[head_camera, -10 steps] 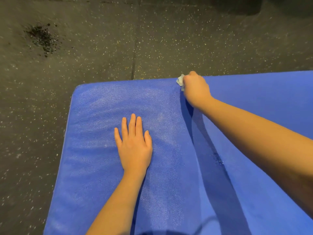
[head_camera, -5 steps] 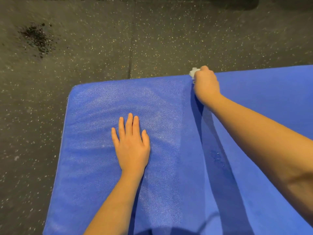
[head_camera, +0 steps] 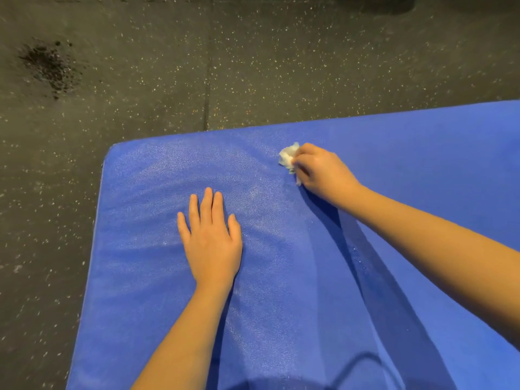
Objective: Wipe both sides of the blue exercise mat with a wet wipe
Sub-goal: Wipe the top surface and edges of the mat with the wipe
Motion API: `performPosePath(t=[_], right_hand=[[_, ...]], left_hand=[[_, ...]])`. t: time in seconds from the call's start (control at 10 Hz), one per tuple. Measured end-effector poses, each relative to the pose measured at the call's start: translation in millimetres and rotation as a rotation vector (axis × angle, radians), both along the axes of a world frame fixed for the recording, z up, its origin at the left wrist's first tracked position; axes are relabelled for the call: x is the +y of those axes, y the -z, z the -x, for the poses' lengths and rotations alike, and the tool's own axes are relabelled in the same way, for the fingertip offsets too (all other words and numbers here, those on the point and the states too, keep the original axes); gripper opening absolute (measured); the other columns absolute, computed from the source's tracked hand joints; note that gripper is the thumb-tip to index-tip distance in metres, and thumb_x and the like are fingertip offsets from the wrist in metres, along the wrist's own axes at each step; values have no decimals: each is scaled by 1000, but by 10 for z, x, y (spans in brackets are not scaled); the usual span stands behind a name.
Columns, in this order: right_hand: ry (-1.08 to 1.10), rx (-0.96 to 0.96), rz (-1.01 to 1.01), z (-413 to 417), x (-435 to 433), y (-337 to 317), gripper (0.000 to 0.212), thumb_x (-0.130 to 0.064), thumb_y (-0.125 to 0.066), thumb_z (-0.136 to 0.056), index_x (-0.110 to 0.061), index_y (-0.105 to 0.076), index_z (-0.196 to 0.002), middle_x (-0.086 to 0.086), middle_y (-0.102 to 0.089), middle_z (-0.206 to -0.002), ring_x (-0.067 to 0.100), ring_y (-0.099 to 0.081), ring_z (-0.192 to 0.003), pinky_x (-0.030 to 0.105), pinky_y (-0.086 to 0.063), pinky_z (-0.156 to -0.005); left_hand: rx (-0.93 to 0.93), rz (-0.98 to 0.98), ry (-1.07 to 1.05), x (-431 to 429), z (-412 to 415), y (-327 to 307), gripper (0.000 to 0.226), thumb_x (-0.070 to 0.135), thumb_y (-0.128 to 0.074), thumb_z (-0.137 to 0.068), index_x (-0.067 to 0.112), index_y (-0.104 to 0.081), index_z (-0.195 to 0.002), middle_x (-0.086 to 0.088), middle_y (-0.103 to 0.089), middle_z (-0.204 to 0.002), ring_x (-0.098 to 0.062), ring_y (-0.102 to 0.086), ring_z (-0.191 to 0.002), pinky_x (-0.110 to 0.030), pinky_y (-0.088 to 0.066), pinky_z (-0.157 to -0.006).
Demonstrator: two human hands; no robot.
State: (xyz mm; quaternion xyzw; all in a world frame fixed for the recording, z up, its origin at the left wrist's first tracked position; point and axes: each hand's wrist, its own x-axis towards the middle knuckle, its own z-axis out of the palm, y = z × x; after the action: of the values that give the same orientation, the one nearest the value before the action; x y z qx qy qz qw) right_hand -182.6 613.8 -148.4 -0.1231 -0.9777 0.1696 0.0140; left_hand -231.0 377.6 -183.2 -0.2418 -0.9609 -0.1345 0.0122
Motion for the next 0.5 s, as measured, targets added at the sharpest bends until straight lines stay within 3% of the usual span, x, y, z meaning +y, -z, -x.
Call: performPosePath(t=[0.1, 0.2, 0.3, 0.5], right_hand=[[397, -53, -59, 134, 283, 2, 18, -4, -48, -90, 7, -62, -91, 24, -54, -102, 40, -55, -85, 38, -36, -63], [427, -9, -1, 135, 60, -20, 20, -4, -48, -89, 1, -55, -108, 21, -53, -107, 40, -53, -90, 41, -41, -70], [86, -66, 25, -79, -95, -4, 19, -4, -50, -88, 1, -58, -105, 21, -51, -102, 41, -53, -83, 46, -45, -68], [446, -4, -2, -69, 150, 13, 16, 0, -50, -88, 10, -62, -93, 24, -48, -107, 40, -55, -82, 44, -48, -72]], left_hand=[[-4, 3, 3, -4, -2, -6, 58, 38, -27, -94, 12, -49, -141, -4, -41, -151, -27, -28, -144, -50, -16, -117], [0, 0, 2, -16, -9, -9, 58, 38, -27, -94, 11, -49, -140, -5, -42, -151, -28, -29, -144, -51, -17, -117], [1, -1, 2, -6, -10, -15, 58, 38, -27, -94, 11, -50, -140, -5, -42, -150, -28, -29, -143, -51, -18, -117], [3, 7, 2, -22, -2, -3, 58, 38, -27, -94, 12, -49, -141, -5, -42, -151, -28, -29, -144, -52, -18, -117]])
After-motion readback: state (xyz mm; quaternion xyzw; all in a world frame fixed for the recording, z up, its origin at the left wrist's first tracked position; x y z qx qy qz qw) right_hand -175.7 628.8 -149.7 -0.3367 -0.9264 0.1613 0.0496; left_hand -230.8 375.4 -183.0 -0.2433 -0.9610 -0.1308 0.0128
